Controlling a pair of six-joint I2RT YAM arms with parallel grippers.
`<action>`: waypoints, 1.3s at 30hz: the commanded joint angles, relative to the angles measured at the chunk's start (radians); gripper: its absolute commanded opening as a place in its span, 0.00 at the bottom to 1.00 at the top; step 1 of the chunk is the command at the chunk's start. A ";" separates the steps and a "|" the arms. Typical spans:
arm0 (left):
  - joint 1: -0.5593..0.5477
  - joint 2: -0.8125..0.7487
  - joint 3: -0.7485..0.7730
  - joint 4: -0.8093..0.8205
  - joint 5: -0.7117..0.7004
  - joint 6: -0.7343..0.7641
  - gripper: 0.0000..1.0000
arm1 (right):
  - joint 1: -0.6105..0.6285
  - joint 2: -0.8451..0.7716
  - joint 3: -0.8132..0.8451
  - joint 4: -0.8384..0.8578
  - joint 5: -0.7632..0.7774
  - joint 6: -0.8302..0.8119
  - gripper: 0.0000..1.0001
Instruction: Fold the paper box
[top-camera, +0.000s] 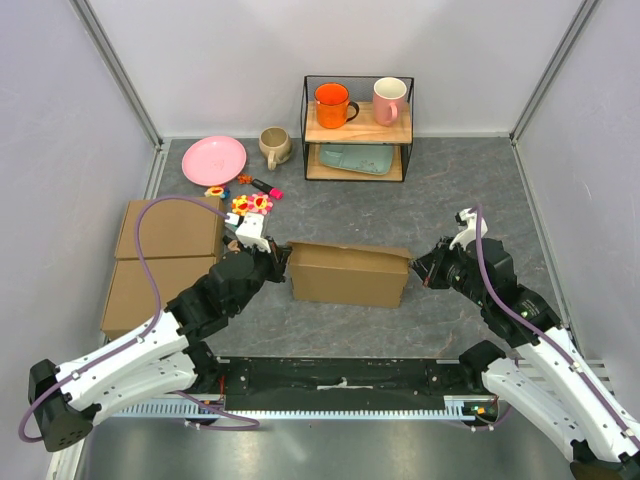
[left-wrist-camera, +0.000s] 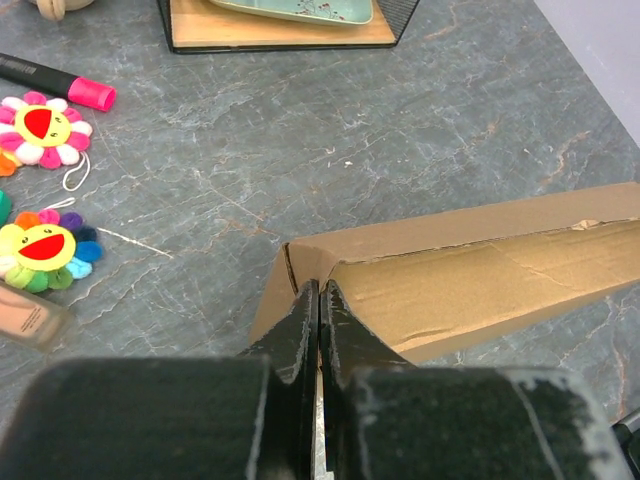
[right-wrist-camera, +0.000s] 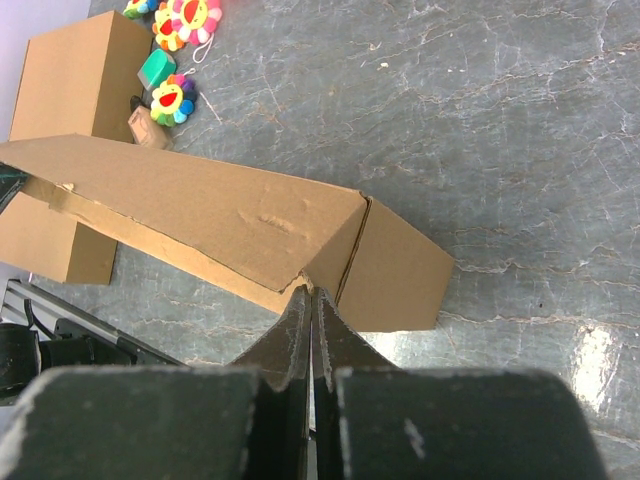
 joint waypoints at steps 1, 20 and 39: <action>-0.003 -0.005 -0.032 0.086 0.043 -0.008 0.02 | 0.005 0.013 -0.040 -0.101 0.001 0.008 0.00; -0.004 -0.090 -0.257 0.071 0.051 -0.168 0.02 | 0.005 0.018 0.006 -0.101 0.013 0.007 0.00; -0.004 -0.113 -0.063 0.000 -0.021 -0.088 0.24 | 0.005 0.030 0.001 -0.096 0.012 -0.001 0.00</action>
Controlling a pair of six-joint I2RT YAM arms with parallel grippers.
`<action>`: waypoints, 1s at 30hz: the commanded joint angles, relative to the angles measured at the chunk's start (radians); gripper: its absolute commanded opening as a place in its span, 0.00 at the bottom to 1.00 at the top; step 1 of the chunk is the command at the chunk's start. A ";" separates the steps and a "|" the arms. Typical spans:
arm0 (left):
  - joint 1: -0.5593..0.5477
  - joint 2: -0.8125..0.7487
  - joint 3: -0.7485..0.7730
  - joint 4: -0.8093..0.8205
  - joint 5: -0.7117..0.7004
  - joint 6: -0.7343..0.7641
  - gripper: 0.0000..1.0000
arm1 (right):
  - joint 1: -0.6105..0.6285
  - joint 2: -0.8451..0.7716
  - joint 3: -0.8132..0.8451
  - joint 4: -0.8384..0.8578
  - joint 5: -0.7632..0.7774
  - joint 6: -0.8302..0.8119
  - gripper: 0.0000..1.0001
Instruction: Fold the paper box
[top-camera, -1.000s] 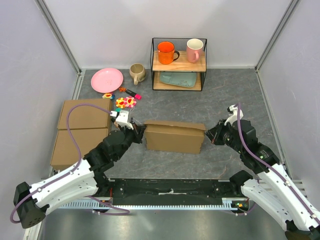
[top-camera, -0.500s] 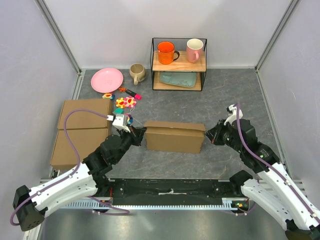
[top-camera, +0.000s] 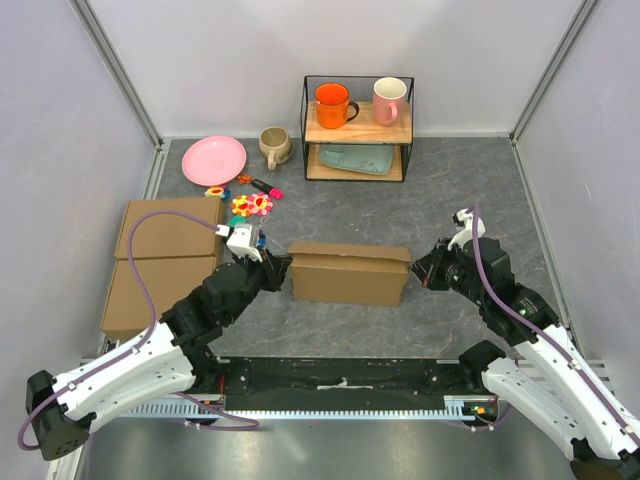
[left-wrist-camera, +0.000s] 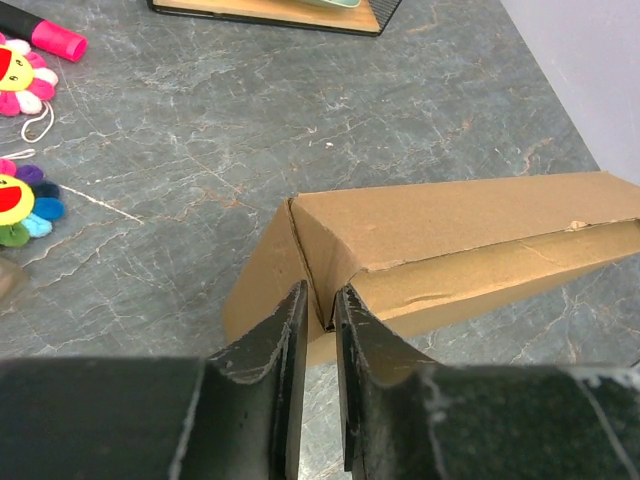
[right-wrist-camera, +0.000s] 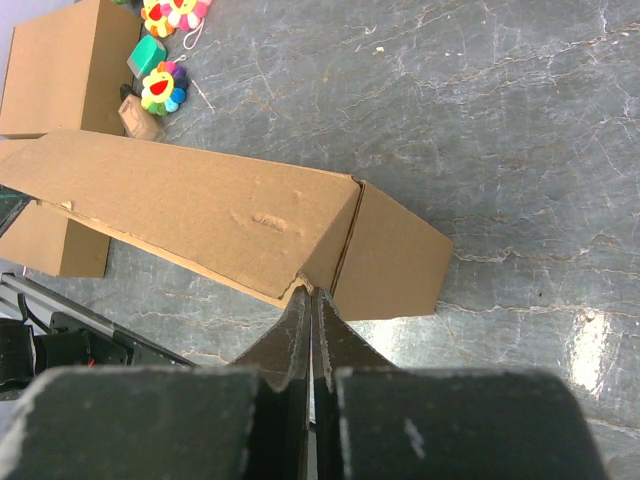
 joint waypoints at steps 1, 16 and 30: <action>-0.004 -0.012 0.047 -0.019 -0.050 0.032 0.24 | 0.004 0.016 -0.001 -0.078 0.014 -0.009 0.00; -0.005 -0.002 0.079 0.001 -0.061 0.066 0.33 | 0.004 0.007 -0.007 -0.079 0.014 -0.007 0.00; -0.004 0.030 0.099 0.037 -0.033 0.086 0.21 | 0.004 -0.001 -0.023 -0.079 0.012 -0.001 0.00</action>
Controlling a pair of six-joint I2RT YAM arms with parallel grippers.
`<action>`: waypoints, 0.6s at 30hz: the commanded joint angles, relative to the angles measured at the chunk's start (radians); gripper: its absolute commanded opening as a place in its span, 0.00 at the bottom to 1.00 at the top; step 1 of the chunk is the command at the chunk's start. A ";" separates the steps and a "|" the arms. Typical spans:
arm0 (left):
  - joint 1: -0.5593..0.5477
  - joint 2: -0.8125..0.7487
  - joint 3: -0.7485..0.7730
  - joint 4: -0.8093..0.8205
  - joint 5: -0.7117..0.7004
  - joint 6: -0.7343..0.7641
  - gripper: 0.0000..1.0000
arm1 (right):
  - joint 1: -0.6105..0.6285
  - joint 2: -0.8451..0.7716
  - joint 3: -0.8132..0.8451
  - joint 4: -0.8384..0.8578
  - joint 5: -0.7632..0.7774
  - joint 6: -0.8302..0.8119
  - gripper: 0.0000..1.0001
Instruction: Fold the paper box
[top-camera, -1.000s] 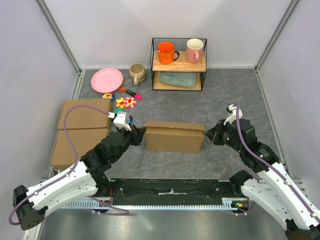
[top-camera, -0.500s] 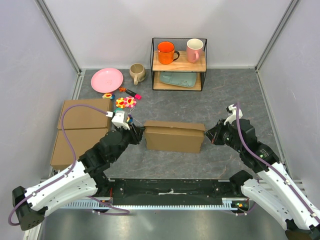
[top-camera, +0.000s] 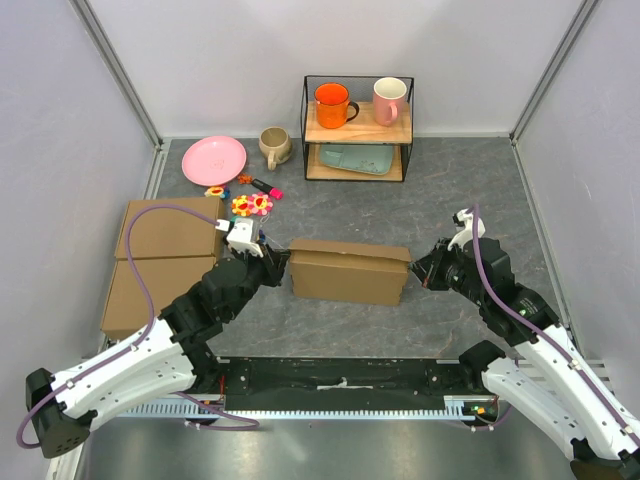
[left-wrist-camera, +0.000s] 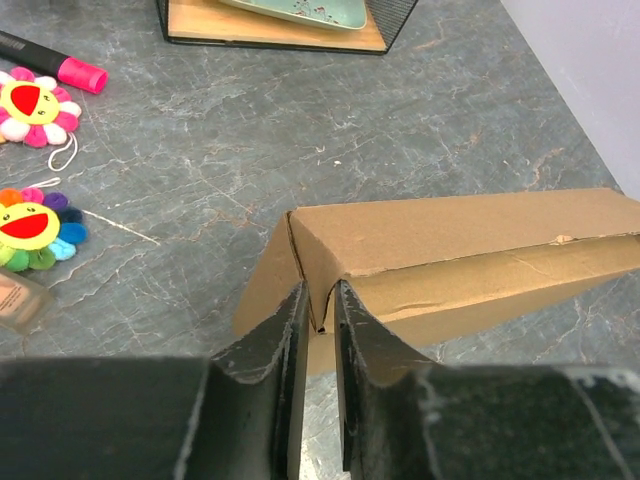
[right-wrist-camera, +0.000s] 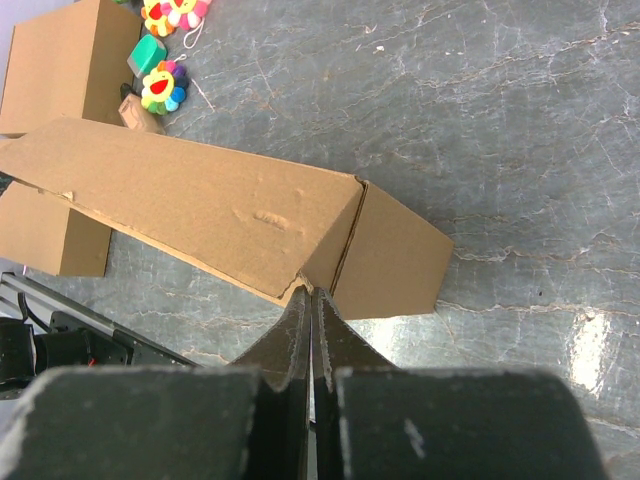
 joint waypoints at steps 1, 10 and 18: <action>-0.001 0.004 0.040 0.057 -0.003 0.040 0.19 | 0.006 -0.002 -0.023 -0.079 0.013 0.000 0.00; -0.001 0.004 -0.038 0.086 0.028 0.025 0.02 | 0.004 -0.019 -0.024 -0.082 0.007 0.002 0.00; -0.001 0.056 -0.124 0.074 0.032 -0.034 0.02 | 0.004 -0.044 0.003 -0.083 0.002 0.000 0.29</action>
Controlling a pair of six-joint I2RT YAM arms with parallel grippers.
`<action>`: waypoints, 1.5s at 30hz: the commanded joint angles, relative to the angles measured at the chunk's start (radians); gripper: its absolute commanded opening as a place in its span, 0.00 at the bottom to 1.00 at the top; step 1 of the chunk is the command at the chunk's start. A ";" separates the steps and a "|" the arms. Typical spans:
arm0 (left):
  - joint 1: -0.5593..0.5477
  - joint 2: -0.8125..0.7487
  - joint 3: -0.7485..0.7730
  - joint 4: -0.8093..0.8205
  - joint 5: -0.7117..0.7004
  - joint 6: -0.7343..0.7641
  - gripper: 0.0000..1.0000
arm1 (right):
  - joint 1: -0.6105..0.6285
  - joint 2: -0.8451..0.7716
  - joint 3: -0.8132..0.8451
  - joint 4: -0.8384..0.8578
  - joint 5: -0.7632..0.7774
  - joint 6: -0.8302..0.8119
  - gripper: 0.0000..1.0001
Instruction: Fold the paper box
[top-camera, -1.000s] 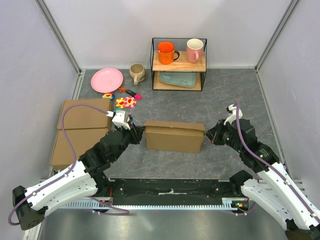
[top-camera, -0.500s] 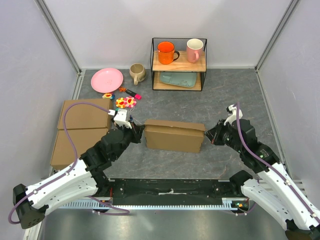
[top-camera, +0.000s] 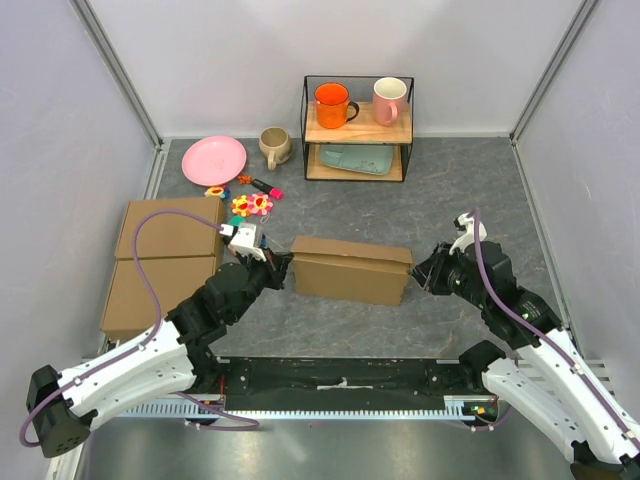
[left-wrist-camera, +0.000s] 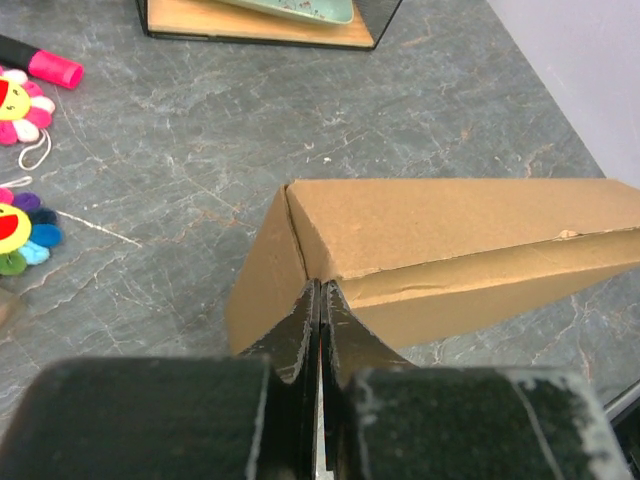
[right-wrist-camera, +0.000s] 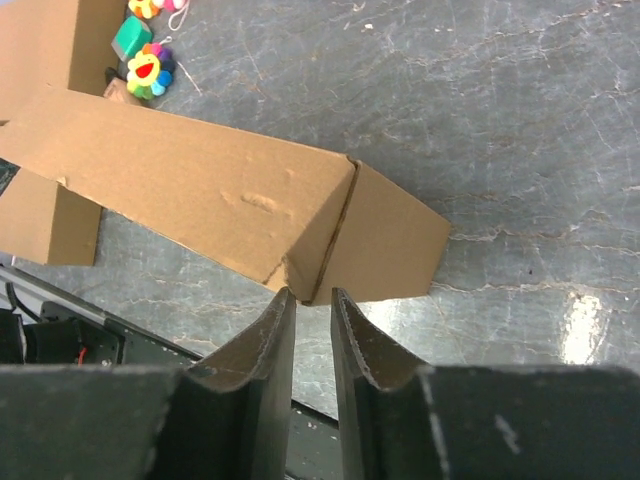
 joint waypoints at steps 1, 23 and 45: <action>0.000 0.054 -0.055 -0.040 0.006 -0.055 0.02 | 0.004 -0.020 0.012 -0.048 0.004 -0.006 0.30; 0.000 0.035 -0.035 -0.057 -0.012 -0.039 0.02 | 0.004 0.001 0.093 -0.020 0.023 -0.077 0.37; 0.000 0.047 -0.011 -0.060 0.006 -0.023 0.02 | 0.004 0.029 0.064 0.029 0.044 -0.098 0.19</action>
